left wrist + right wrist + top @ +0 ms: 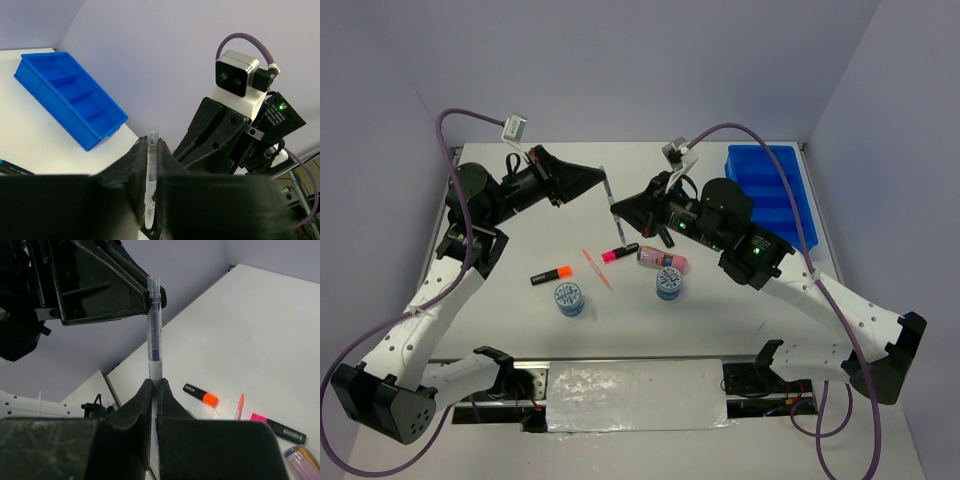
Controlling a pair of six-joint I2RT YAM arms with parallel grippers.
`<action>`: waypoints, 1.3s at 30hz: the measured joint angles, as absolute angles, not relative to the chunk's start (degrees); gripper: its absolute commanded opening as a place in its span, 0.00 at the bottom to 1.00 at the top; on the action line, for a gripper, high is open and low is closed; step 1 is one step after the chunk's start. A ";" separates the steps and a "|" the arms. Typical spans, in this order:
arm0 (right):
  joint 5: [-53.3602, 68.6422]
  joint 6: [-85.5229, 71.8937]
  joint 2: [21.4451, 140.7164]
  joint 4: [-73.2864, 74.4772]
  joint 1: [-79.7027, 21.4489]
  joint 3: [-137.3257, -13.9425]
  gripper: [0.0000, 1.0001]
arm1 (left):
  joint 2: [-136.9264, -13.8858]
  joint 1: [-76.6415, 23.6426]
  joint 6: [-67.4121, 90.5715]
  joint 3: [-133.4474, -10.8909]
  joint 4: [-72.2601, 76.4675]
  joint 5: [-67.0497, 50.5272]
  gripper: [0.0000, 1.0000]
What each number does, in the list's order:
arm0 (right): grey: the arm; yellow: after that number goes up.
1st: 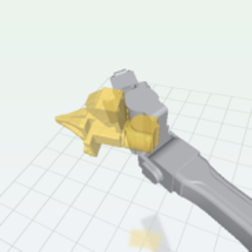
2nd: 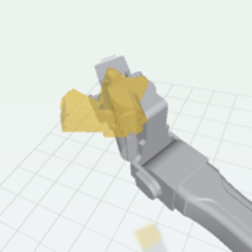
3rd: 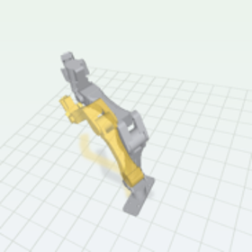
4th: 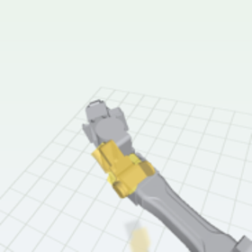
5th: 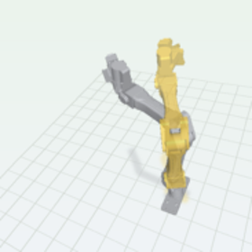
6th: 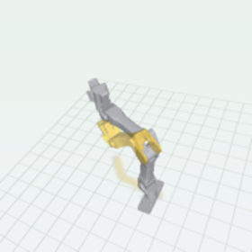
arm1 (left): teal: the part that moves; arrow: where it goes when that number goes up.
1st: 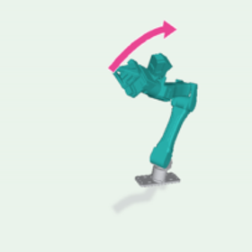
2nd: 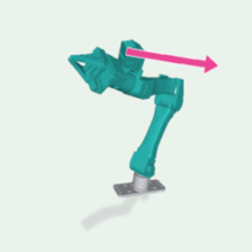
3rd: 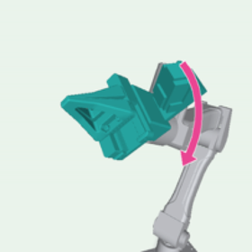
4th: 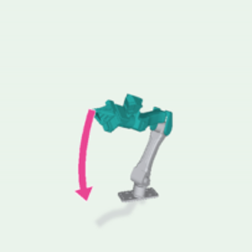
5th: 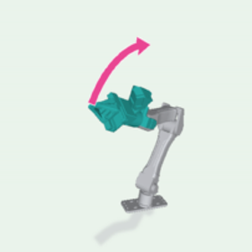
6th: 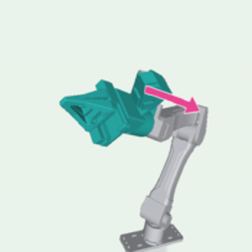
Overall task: Sort the stationery into containers
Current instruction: Close the pen cap on the pen.
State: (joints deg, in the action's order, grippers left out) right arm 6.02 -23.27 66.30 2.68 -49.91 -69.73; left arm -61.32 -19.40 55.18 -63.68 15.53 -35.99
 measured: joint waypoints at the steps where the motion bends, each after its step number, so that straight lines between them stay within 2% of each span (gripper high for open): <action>1: 6.39 -23.09 66.30 2.72 -49.82 -69.73 0.00 | -61.36 -19.40 54.92 -63.68 15.51 -36.27 0.36; 3: 6.87 -22.79 66.28 2.02 -49.67 -69.73 0.00 | -61.47 -19.49 54.22 -63.79 14.85 -37.78 0.54; 5: 6.94 -22.48 66.06 0.10 -49.54 -69.73 0.00 | -61.69 -20.23 54.08 -63.94 12.95 -39.59 0.63; 11: 6.92 -22.22 64.36 -2.33 -49.45 -69.73 0.00 | -62.15 -20.88 53.25 -65.87 9.58 -41.43 0.60; 21: 8.71 -22.83 64.23 -2.87 -49.19 -69.73 0.00 | -62.06 -20.88 54.43 -65.30 12.86 -42.09 0.56; 27: 10.46 -23.33 64.34 -2.96 -49.17 -69.73 0.00 | -62.06 -20.88 56.18 -65.21 16.43 -42.72 0.38; 28: 10.68 -23.35 64.38 -2.98 -49.12 -69.73 0.00 | -62.06 -20.91 56.31 -65.19 17.06 -42.74 0.34; 29: 10.96 -23.49 64.42 -2.96 -49.12 -69.73 0.00 | -62.06 -20.91 56.97 -65.06 17.76 -42.81 0.22; 33: 11.35 -24.08 64.47 -2.90 -48.97 -69.71 0.00 | -62.15 -20.93 58.46 -63.64 21.58 -43.83 0.04; 34: 11.49 -24.14 64.49 -2.87 -48.95 -69.71 0.04 | -62.17 -20.91 58.87 -63.33 22.22 -43.99 0.00; 35: 11.84 -24.16 64.55 -2.83 -48.86 -69.71 0.27 | -62.24 -20.86 59.00 -63.13 22.72 -44.25 0.00; 37: 13.30 -24.12 64.75 -2.83 -48.64 -69.73 0.48 | -62.48 -20.78 59.48 -62.94 23.79 -44.97 0.00; 39: 16.03 -23.31 65.34 -2.46 -48.49 -69.80 0.53 | -63.09 -20.78 60.31 -62.94 24.97 -46.33 0.00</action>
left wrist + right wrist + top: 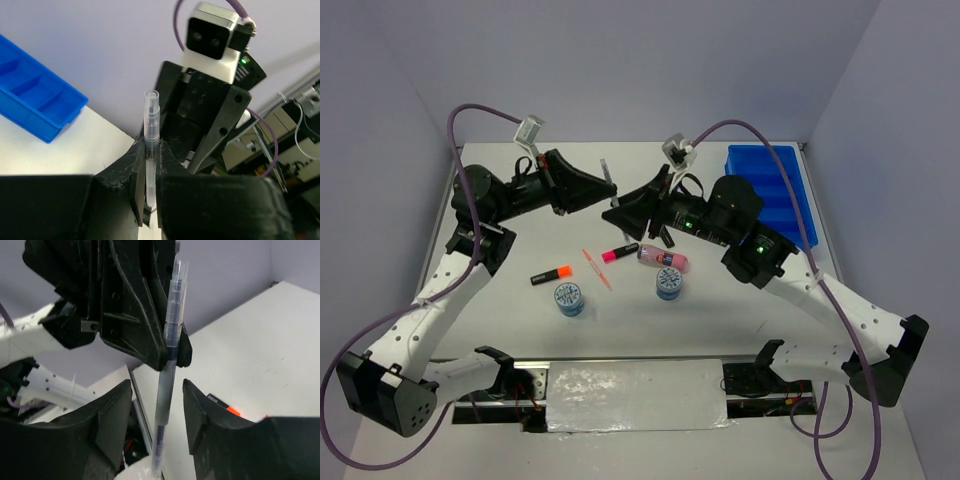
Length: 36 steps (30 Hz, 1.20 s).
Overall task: Sort the stationery into containers
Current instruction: Close the pen cap on the pen.
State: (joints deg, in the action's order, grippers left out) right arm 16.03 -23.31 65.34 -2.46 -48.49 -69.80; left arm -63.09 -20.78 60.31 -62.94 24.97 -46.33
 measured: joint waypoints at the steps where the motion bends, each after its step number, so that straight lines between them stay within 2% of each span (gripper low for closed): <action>1: 17.52 -23.03 65.89 -2.24 -48.42 -69.87 0.52 | -63.53 -20.78 60.51 -62.94 25.69 -47.44 0.00; 3: 19.84 -22.61 67.02 -1.69 -48.29 -69.87 0.52 | -64.42 -20.78 60.80 -63.00 26.65 -49.50 0.00; 5: 21.52 -22.13 67.96 -0.86 -48.01 -69.87 0.26 | -65.19 -20.78 60.93 -63.24 26.85 -51.64 0.00; 6: 21.96 -21.78 68.16 -0.49 -47.94 -69.87 0.01 | -65.43 -20.80 60.77 -63.42 26.70 -52.31 0.00; 8: 22.79 -22.15 68.29 0.45 -47.83 -69.89 0.00 | -65.54 -20.78 59.35 -63.96 25.91 -53.76 0.00; 10: 23.27 -22.63 68.29 0.43 -47.72 -70.08 0.00 | -65.52 -20.80 58.22 -64.66 25.26 -54.37 0.18; 11: 23.38 -22.68 68.27 0.38 -47.72 -70.11 0.00 | -65.52 -20.80 57.82 -64.99 24.80 -54.54 0.32; 12: 23.53 -22.65 68.27 0.27 -47.75 -70.13 0.00 | -65.49 -20.80 57.08 -65.30 24.40 -54.76 0.58; 13: 23.73 -22.57 68.27 0.08 -47.72 -70.13 0.00 | -65.49 -20.80 56.58 -65.63 23.75 -54.76 0.69; 15: 23.62 -22.59 68.27 0.23 -47.72 -70.13 0.00 | -65.36 -20.80 55.33 -66.74 20.38 -54.43 0.82; 22: 23.27 -22.61 68.27 0.49 -47.72 -70.13 0.00 | -63.29 -20.75 48.38 -73.06 8.56 -45.95 0.81; 24: 23.94 -22.59 68.27 0.58 -47.72 -70.13 0.00 | -62.70 -20.62 48.18 -73.41 8.47 -44.10 0.77; 25: 24.32 -22.55 68.27 0.80 -47.72 -70.13 0.00 | -62.59 -20.49 48.18 -73.43 8.54 -43.22 0.71; 31: 24.84 -22.44 68.25 2.13 -47.72 -70.13 0.00 | -62.78 -20.34 49.84 -72.62 9.54 -41.63 0.65; 32: 24.88 -22.44 68.25 2.42 -47.72 -70.13 0.00 | -62.83 -20.32 50.11 -72.36 10.11 -41.65 0.60; 33: 24.88 -22.44 68.25 2.76 -47.72 -70.13 0.00 | -62.83 -20.32 50.65 -72.01 10.79 -41.71 0.51; 36: 24.88 -22.44 68.25 3.09 -47.72 -70.13 0.00 | -62.83 -20.32 51.59 -71.05 12.19 -41.87 0.36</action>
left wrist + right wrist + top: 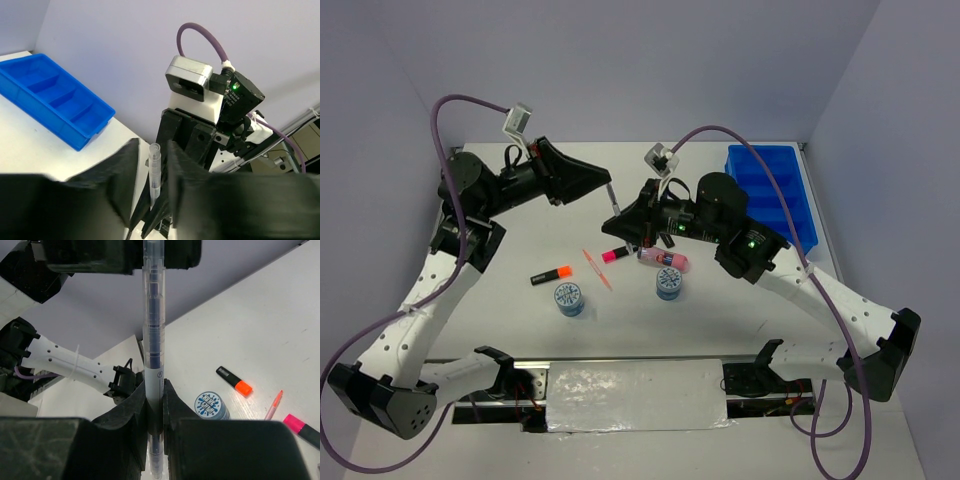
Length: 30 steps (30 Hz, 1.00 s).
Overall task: Sort the stationery into containers
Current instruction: Close the pen cap on the pen.
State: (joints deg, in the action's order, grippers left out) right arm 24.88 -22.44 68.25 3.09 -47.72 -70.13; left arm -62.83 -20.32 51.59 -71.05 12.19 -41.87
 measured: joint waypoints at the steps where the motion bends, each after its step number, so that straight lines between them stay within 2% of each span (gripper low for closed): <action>1: 24.88 -22.44 68.25 3.16 -47.72 -70.13 0.00 | -62.83 -20.32 52.03 -70.63 12.67 -42.04 0.29; 4: 24.80 -22.44 68.25 3.92 -47.72 -70.17 0.00 | -62.83 -20.32 52.97 -69.49 14.17 -42.39 0.24; 6: 24.75 -22.44 68.27 4.67 -47.72 -70.37 0.00 | -62.81 -20.34 53.32 -68.95 14.94 -42.54 0.16; 8: 24.71 -22.44 68.47 5.65 -47.72 -71.00 0.00 | -62.81 -20.32 54.11 -68.47 15.64 -42.68 0.00; 14: 24.60 -21.78 70.46 9.04 -47.72 -74.72 0.00 | -62.78 -20.18 54.11 -68.25 16.73 -41.63 0.00; 17: 24.84 -20.75 73.73 13.80 -47.00 -80.40 0.00 | -62.48 -20.40 53.25 -68.25 16.95 -38.81 0.00; 30: 33.98 -16.97 87.15 30.20 -44.18 -101.14 0.00 | -56.73 -27.97 47.22 -61.63 21.32 -16.19 0.00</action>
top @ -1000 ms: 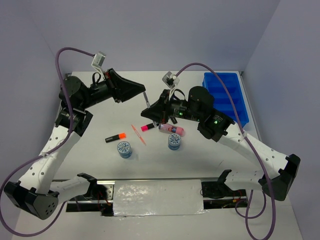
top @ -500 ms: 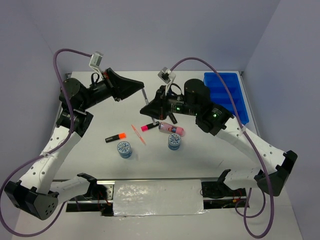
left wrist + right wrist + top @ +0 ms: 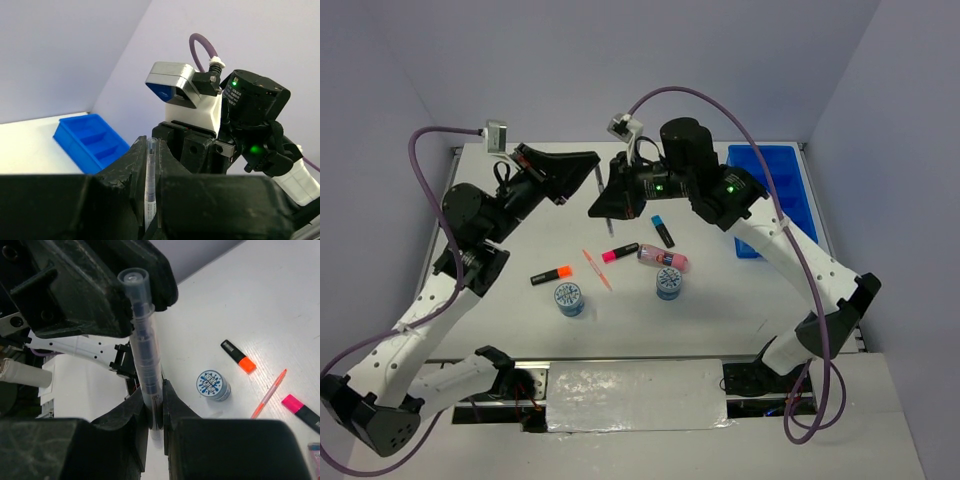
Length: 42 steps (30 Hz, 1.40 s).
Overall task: Sort the stationery into containers
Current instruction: Close the pen cap on the pen, then place the pen in the storage box.
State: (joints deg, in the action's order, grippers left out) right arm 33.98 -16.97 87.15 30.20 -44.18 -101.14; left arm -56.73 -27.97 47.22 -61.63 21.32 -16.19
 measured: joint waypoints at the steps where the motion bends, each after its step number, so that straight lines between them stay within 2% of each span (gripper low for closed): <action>1: 34.39 -16.80 87.29 30.55 -44.10 -101.30 0.00 | -56.40 -28.18 46.54 -61.93 20.08 -15.29 0.09; 2: 34.61 -16.75 87.29 30.41 -44.07 -101.01 0.00 | -56.31 -28.36 45.82 -62.63 18.44 -14.68 0.22; 3: 34.52 -16.80 86.74 29.08 -44.01 -99.57 0.00 | -56.51 -28.49 45.08 -64.51 15.00 -14.17 0.51; 5: 32.82 -17.91 84.27 23.33 -43.64 -94.08 0.00 | -57.84 -28.93 43.48 -69.43 6.63 -14.02 0.85; 6: 30.55 -18.81 81.97 19.14 -42.87 -89.54 0.00 | -58.87 -29.56 42.81 -72.40 1.13 -13.85 0.99; 11: 15.44 -26.46 71.22 13.80 -36.01 -72.47 0.00 | -68.38 -28.51 42.41 -96.01 -22.02 -3.66 0.99; 15: 1.41 -37.15 69.32 21.50 -25.76 -70.67 0.00 | -69.54 -26.79 42.37 -105.51 -31.51 7.11 0.99; 20: -14.17 -52.14 69.91 32.18 -9.28 -67.61 0.00 | -63.72 -26.74 42.35 -95.88 -36.73 9.80 0.99; 25: -20.62 -59.68 74.19 38.09 -0.08 -66.35 0.00 | -61.91 -26.76 42.17 -83.61 -40.29 6.98 0.99; 29: -22.33 -61.76 81.93 39.59 3.88 -67.42 0.00 | -62.96 -26.76 41.78 -78.65 -42.15 3.84 0.99; 33: -23.14 -63.79 87.22 41.10 4.84 -67.13 0.00 | -62.67 -26.76 40.47 -78.96 -42.76 2.50 0.99; 38: -23.09 -66.30 88.68 40.88 5.30 -66.94 0.00 | -62.37 -26.76 39.00 -80.55 -42.61 2.46 0.99; 42: -23.09 -68.47 88.90 40.45 5.41 -66.89 0.05 | -62.37 -26.76 38.76 -81.01 -42.54 2.44 0.99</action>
State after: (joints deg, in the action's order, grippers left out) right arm -23.09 -68.47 88.90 40.45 5.41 -66.89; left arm -62.37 -26.76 38.76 -81.01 -42.54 2.44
